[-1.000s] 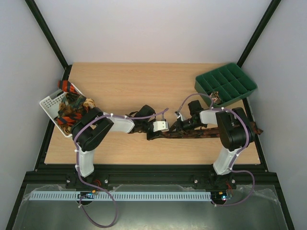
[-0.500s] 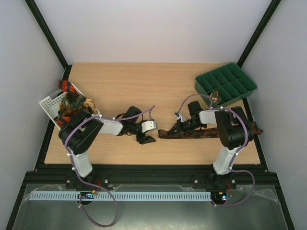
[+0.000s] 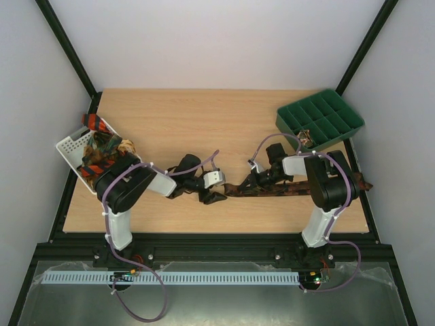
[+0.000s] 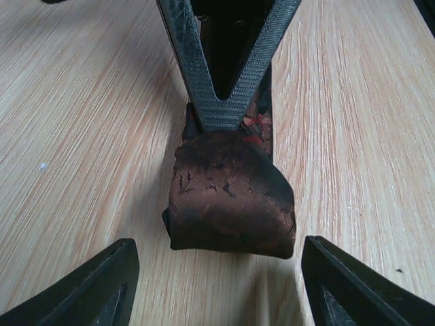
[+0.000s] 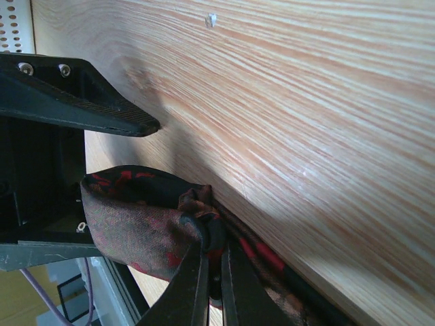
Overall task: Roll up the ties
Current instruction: Roll the tie at the center of the board.
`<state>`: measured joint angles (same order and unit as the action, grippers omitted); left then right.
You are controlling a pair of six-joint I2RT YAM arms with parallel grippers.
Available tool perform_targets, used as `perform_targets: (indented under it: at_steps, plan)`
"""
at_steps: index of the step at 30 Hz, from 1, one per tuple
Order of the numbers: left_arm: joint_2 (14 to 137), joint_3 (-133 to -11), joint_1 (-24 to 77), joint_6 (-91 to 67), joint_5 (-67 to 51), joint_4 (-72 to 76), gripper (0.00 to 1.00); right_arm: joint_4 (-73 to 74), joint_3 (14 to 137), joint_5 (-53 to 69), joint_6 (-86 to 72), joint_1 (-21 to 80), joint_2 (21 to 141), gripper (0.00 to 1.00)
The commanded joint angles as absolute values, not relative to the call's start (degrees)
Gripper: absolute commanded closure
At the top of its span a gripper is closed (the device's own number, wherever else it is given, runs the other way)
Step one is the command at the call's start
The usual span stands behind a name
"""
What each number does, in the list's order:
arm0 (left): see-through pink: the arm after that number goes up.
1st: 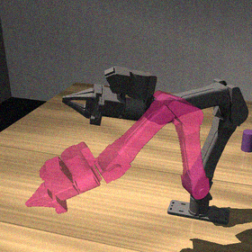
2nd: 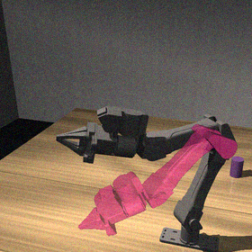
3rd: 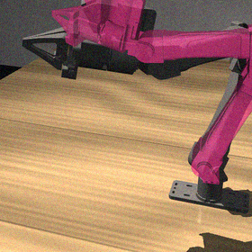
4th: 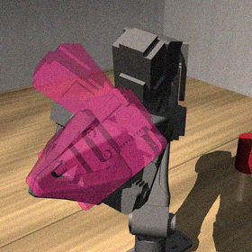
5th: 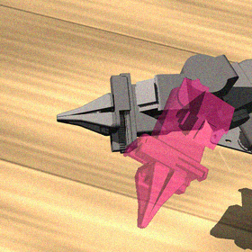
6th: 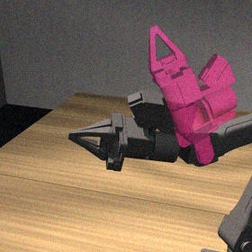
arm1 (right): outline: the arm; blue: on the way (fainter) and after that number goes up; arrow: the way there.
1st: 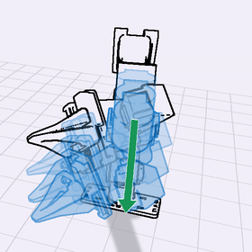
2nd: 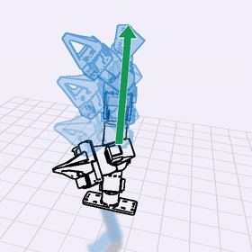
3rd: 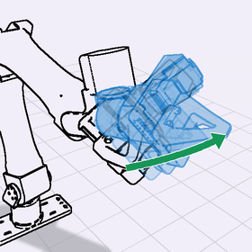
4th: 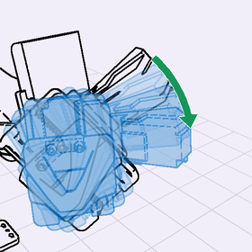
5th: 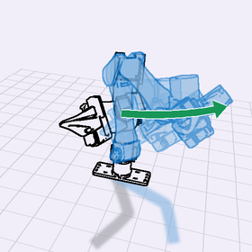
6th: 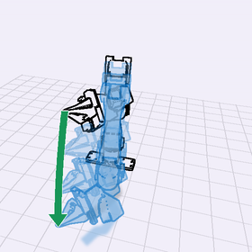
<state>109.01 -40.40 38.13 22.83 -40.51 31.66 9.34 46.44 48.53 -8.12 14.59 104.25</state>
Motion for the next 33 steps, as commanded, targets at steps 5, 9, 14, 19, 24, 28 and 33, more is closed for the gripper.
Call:
perform_targets:
  at_steps: [5,9,14,19,24,28,33]
  plan:
    - [110.59,-40.07,39.0,21.26,-43.17,36.72,0.47,12.9,45.52,41.09,-7.07,14.55,107.76,0.99]
    - [109.0,-40.32,39.73,20.27,-43.94,37.83,0.57,12.66,45.64,41.3,-7.16,14.59,108.15,0.99]
    - [109.58,-41.73,41.01,19.5,-43.16,39.08,0.6,12.61,45.68,41.55,-7.19,14.59,108.42,0.99]
    - [112.11,-43.69,41.97,18.23,-42.21,40.41,0.61,12.52,45.62,41.63,-7.27,14.58,108.5,0.99]
    - [114.56,-46.44,43.24,17.4,-41.65,40.61,0.61,12.48,45.66,41.92,-7.31,14.6,108.46,0.99]
    - [116.99,-47.92,44.23,17.58,-40.61,39.76,0.61,12.4,45.56,42.31,-7.44,14.63,108.51,0.99]
    - [119.34,-49.42,44.9,17.77,-39.19,37.81,0.61,12.31,45.53,42.69,-7.63,14.66,108.6,0.99]
